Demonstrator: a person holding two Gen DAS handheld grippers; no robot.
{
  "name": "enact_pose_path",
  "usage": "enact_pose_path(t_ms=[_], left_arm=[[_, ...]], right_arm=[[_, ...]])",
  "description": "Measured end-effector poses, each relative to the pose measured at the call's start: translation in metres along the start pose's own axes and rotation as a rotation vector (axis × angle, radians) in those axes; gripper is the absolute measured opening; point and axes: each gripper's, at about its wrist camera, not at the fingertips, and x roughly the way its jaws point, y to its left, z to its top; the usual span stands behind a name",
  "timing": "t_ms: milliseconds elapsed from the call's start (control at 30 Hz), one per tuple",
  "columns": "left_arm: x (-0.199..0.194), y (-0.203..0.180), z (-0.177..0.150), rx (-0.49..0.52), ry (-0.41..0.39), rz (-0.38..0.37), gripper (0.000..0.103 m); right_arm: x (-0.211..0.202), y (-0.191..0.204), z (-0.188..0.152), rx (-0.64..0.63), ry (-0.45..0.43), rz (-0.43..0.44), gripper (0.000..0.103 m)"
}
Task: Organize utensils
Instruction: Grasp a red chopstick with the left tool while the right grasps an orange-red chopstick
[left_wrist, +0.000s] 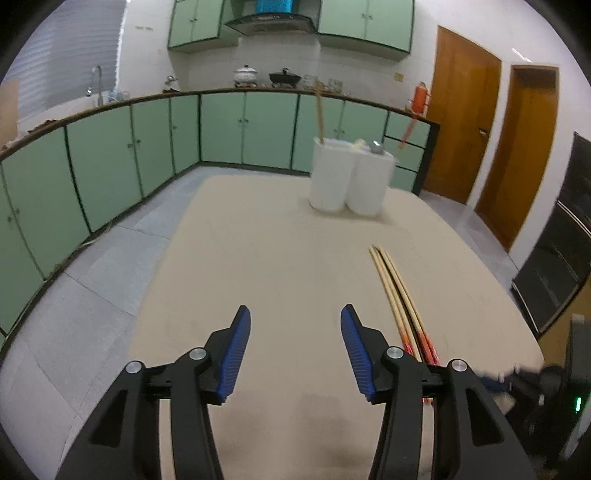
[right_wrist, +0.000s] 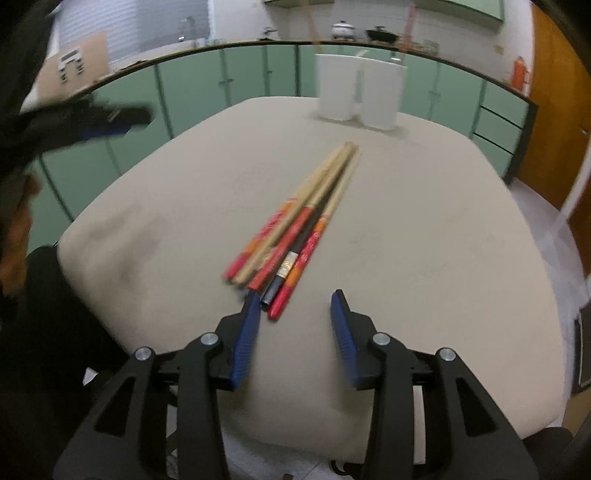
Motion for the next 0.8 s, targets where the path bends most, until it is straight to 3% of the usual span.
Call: enact_pose_path(t_ms=[367, 633, 800], left_arm=[[0.023, -0.063, -0.054, 0.130, 0.133, -0.129, 0.051], [0.034, -0.078, -0.065, 0.175, 0.179, -0.150, 0.051], [0.037, -0.083, -0.068, 0.190, 0.175, -0.115, 0.053]], right_arm=[[0.005, -0.051, 0.000, 0.091, 0.001, -0.028, 0.044], [-0.001, -0.067, -0.005, 0.097, -0.003, 0.021, 0.048], [-0.006, -0.066, -0.014, 0.096, -0.004, 0.013, 0.049]])
